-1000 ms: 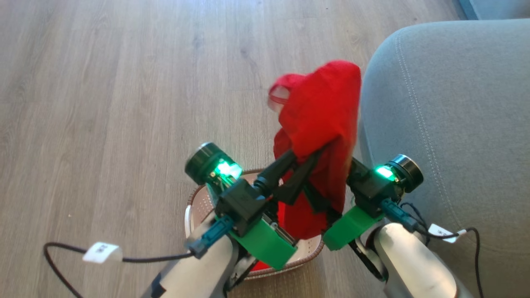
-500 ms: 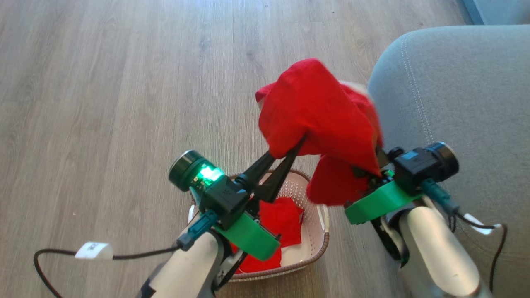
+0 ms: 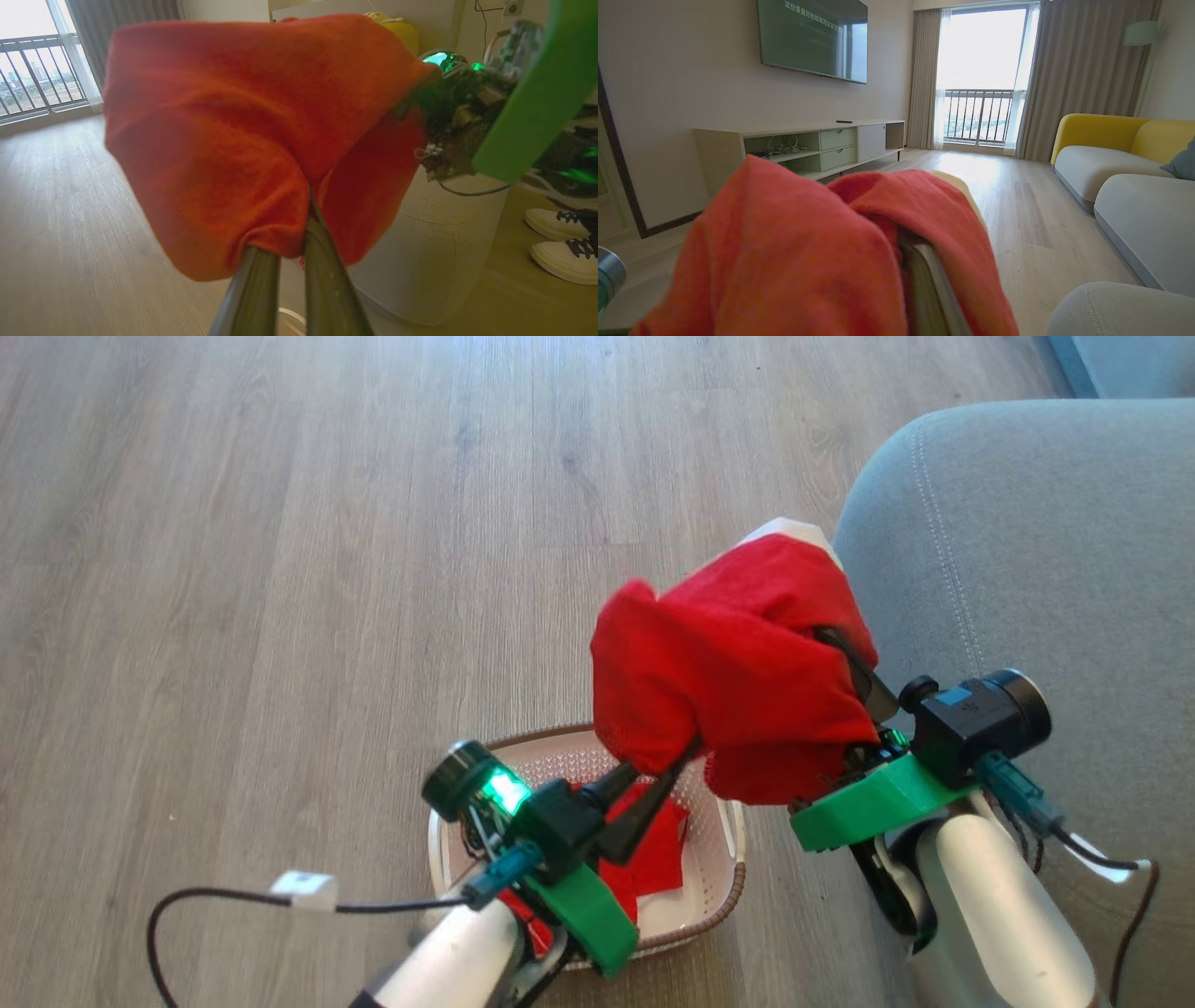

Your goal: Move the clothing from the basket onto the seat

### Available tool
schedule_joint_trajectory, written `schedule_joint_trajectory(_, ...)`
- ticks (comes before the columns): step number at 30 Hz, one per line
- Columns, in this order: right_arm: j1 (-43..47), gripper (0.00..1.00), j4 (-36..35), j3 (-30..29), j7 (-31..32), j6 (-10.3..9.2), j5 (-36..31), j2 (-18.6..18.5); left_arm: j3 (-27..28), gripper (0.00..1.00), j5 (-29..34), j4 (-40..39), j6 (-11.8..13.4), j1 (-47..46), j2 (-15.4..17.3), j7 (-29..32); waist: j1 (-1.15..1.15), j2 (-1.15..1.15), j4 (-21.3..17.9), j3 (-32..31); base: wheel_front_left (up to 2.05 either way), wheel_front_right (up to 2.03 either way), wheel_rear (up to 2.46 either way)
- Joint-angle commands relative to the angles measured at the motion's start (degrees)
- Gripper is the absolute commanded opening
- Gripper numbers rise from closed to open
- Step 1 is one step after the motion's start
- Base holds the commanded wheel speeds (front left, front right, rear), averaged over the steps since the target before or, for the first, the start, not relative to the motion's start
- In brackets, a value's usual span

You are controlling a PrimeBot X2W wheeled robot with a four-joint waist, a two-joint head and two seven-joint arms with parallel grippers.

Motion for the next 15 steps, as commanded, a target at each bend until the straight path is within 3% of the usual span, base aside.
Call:
schedule_joint_trajectory(1,-1.72,0.00,-2.73,-0.08,-0.38,-0.03,0.49,0.90,1.31,0.00,-0.15,-0.73,-0.30,-0.52,0.53,-0.24,0.00,0.00,0.00,-0.01,0.00,0.00,0.00)
schedule_joint_trajectory(3,-1.60,0.00,-2.88,-0.21,-0.38,-0.03,0.57,0.90,0.29,0.00,-0.42,0.33,-0.41,-0.71,0.57,-0.24,0.00,0.00,0.02,0.07,0.00,0.00,0.00)
schedule_joint_trajectory(4,-1.55,0.00,-2.95,-0.27,-0.38,-0.03,0.54,0.90,0.15,0.30,-0.59,0.11,-0.43,-0.92,0.57,-0.24,0.00,0.00,0.04,0.18,0.00,0.00,0.00)
schedule_joint_trajectory(5,-1.51,0.00,-3.00,-0.34,-0.38,-0.03,0.44,0.90,0.19,0.78,-1.41,0.02,-0.45,-0.76,0.55,-0.24,0.00,0.00,0.06,0.25,0.00,0.00,0.00)
schedule_joint_trajectory(6,-1.47,0.00,-3.03,-0.43,-0.38,-0.03,0.38,0.90,-0.04,1.00,-2.09,0.80,-0.47,-0.71,0.54,-0.24,0.00,0.00,0.08,0.31,0.00,0.00,0.00)
schedule_joint_trajectory(15,-0.76,0.00,-5.20,-3.75,-0.38,-0.03,0.15,0.90,1.07,1.00,0.10,1.30,-0.49,-0.64,1.75,-0.24,0.00,0.00,0.21,0.58,0.00,0.00,0.00)
